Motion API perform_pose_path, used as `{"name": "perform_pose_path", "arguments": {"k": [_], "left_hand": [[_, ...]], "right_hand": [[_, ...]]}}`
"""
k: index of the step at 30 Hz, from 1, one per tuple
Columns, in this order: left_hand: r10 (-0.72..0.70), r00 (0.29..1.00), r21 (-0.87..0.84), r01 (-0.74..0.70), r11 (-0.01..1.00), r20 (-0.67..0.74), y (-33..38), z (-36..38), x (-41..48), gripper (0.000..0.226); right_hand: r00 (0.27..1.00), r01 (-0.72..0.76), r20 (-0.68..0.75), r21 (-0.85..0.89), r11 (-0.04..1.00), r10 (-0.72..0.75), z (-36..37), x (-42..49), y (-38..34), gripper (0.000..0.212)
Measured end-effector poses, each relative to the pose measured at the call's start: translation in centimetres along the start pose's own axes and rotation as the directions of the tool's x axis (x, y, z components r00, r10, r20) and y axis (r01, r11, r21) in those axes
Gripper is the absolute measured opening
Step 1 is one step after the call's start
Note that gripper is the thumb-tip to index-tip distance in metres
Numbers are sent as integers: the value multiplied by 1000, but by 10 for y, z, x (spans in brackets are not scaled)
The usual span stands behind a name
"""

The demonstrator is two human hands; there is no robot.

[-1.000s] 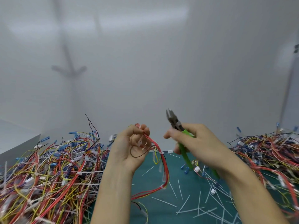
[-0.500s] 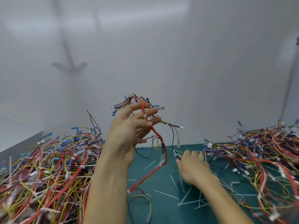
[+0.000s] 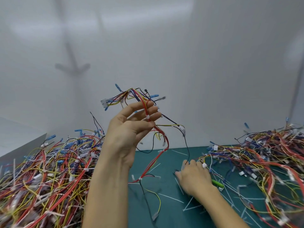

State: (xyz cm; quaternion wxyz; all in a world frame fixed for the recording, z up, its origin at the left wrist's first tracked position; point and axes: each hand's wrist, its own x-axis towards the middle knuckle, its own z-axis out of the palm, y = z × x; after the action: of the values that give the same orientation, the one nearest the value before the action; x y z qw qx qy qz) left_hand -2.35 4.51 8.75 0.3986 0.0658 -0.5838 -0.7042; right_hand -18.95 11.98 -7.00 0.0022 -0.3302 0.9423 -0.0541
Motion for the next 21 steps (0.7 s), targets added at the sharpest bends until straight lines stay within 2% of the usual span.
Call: {"name": "perform_pose_path", "arguments": {"k": [1,3,6,9,11,14,17,19,21], "left_hand": [[6,1000,7,-6,1000,-2,0,-1,0,50],[19,1000,29,-19,999,0,0,-3,1,51],[30,999,58,-32,998,35,-1,-5,2,54],[30,996,118,-40,992,84,-3,-5,2,54],[38,994,212,-60,976,106,-5,-4,1,55],[37,984,369,-100,924,174,-7,1,0,57],[-14,963,530,-137,837,271,-10,8,-2,58],[-24,952,613,-178,770,306,-13,13,-3,54],[-42,927,625,-216,750,372,-14,18,-3,53]], "right_hand": [[999,6,-52,115,993,0,-10,0,1,39],[969,60,-245,367,928,34,-34,-1,4,28],[840,238,-515,631,738,170,-74,-9,7,21],[673,494,-684,700,517,282,-110,-30,1,21],[620,619,-740,665,417,260,-127,-46,-4,24],[667,691,-741,653,310,73,-145,-66,-10,42],[693,707,-712,637,307,-118,-154,-79,-17,55],[711,691,-686,643,330,-151,-153,-81,-20,51],[726,669,-682,668,325,-92,-151,-79,-20,35]]}}
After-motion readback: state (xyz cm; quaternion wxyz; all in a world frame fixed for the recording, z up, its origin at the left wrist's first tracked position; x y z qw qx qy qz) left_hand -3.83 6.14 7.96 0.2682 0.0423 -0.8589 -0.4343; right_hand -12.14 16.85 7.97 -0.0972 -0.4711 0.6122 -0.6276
